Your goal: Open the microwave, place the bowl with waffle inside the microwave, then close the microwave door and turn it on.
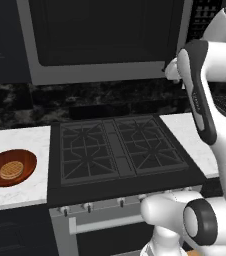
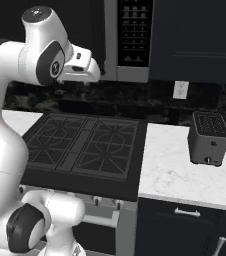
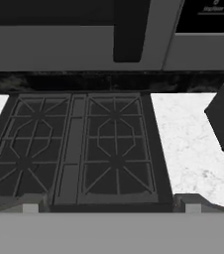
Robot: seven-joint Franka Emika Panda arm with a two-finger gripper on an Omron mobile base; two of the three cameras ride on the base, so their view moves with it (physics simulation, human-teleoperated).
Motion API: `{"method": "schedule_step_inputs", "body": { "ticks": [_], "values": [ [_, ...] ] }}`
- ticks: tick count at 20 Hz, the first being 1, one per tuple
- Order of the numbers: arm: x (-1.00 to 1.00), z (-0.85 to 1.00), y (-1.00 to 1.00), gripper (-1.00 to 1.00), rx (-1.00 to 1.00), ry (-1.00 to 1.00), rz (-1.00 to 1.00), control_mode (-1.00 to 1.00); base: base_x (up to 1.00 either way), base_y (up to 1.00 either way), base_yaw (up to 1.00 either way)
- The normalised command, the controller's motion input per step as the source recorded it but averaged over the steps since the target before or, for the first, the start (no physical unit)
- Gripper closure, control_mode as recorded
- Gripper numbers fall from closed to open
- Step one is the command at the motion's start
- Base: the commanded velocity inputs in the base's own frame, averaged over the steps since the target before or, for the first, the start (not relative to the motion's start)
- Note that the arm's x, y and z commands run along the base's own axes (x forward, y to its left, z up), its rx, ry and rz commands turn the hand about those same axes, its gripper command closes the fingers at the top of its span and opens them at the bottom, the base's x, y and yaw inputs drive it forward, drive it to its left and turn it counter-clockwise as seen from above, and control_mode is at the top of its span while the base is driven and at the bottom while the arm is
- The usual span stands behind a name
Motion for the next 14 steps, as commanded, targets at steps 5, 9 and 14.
{"method": "schedule_step_inputs", "body": {
  "ticks": [5, 9, 14],
  "values": [
    [0.13, 0.57, -0.3, -1.0, 0.0, -0.26, 0.0, -1.0, 0.0, 0.0, 0.0],
    [0.21, 0.41, -0.05, -1.0, 0.0, -0.19, 0.0, -1.0, 0.0, 0.0, 0.0],
    [0.48, 0.42, 0.0, -1.0, 0.0, -0.03, 0.0, -1.0, 0.0, 0.0, 0.0]
  ]
}}
